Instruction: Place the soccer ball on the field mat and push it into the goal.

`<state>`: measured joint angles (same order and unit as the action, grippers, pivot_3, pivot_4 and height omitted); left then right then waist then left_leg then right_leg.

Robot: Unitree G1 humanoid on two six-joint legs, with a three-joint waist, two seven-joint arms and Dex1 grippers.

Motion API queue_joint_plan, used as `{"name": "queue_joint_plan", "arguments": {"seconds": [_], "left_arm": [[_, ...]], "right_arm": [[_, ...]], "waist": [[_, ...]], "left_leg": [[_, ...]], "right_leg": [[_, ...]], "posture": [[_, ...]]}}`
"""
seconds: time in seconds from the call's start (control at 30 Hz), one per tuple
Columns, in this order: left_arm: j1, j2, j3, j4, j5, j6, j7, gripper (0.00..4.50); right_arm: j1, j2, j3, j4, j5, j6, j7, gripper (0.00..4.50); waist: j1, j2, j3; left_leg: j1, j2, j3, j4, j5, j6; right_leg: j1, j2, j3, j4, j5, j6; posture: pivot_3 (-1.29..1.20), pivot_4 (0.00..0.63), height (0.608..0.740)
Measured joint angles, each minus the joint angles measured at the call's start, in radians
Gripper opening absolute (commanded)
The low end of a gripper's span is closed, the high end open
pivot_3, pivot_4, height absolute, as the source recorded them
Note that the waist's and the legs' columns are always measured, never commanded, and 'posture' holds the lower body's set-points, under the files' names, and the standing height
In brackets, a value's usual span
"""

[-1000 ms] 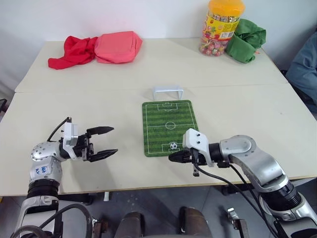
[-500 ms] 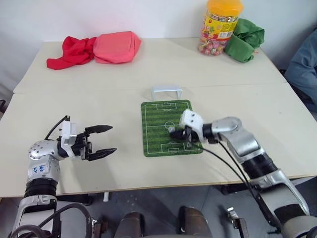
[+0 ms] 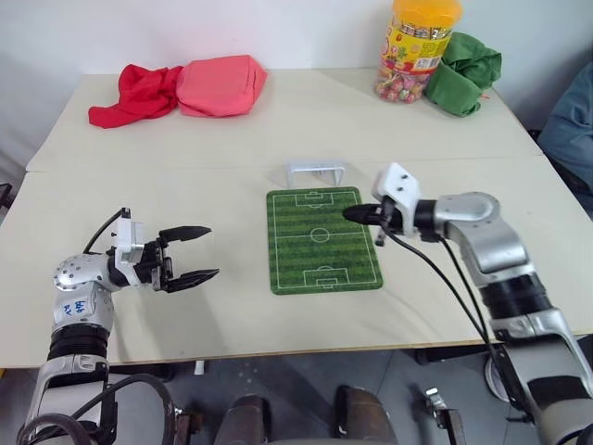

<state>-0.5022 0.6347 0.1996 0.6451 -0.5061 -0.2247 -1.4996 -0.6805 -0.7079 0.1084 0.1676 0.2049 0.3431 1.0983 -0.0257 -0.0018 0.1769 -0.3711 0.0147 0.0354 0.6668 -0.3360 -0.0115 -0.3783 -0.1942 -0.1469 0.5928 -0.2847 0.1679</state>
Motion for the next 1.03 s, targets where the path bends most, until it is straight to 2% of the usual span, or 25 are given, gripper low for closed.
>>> {"name": "queue_joint_plan", "arguments": {"seconds": [0.13,0.23,0.33,0.57,0.67,0.8,1.03], "left_arm": [[-0.005,0.015,0.025,0.040,0.005,0.018,0.024,4.50],[-0.004,0.021,0.031,0.046,0.022,0.057,0.082,4.50],[0.001,0.031,0.039,0.056,0.037,0.070,0.123,4.50],[0.045,0.064,0.075,0.050,0.030,0.085,0.079,4.50],[0.061,0.125,0.110,0.055,0.029,0.097,0.067,4.50],[0.080,0.148,0.141,0.074,0.029,0.097,0.064,4.50],[0.097,0.181,0.180,0.106,0.022,0.119,0.047,4.50]], "right_arm": [[0.095,-0.132,-0.096,0.020,0.051,-0.052,0.122,0.03],[0.158,-0.184,-0.149,0.128,0.087,-0.110,0.222,0.03],[0.159,-0.206,-0.170,0.242,0.096,-0.162,0.278,0.03],[0.098,-0.220,-0.208,0.493,0.094,-0.337,0.369,2.19],[0.061,-0.226,-0.237,0.603,0.093,-0.414,0.379,3.24],[0.053,-0.236,-0.241,0.670,0.084,-0.476,0.396,4.47],[0.066,-0.260,-0.293,0.711,0.099,-0.514,0.403,4.47]], "waist": [[-0.003,0.000,0.000],[-0.005,-0.001,0.000],[-0.007,-0.001,0.000],[-0.005,-0.001,0.000],[-0.005,-0.001,0.000],[-0.004,0.000,0.001],[-0.005,0.000,0.001]], "left_leg": [[0.001,0.000,0.001,0.000,0.000,0.000],[0.002,0.000,0.001,0.001,0.000,0.000],[0.002,0.001,0.002,0.001,0.000,0.000],[0.002,0.001,0.002,0.002,0.000,0.000],[0.002,0.001,0.002,0.001,0.000,0.000],[0.002,0.001,0.002,0.001,0.000,0.000],[0.002,0.001,0.002,0.001,0.000,0.000]], "right_leg": [[0.001,0.000,0.000,-0.001,0.000,0.000],[0.001,0.000,0.000,0.000,0.000,0.000],[0.001,0.000,0.000,0.000,0.000,0.000],[0.001,0.000,0.000,0.000,0.000,0.000],[0.001,0.000,0.000,0.000,0.000,0.000],[0.001,0.000,0.000,0.000,0.000,0.000],[0.001,0.000,0.000,0.000,0.000,0.000]], "posture": [[0.00,0.150,0.740],[0.00,0.150,0.740],[0.00,0.150,0.740],[0.00,0.150,0.740],[0.00,0.150,0.740],[0.00,0.150,0.740],[0.00,0.150,0.740]]}}
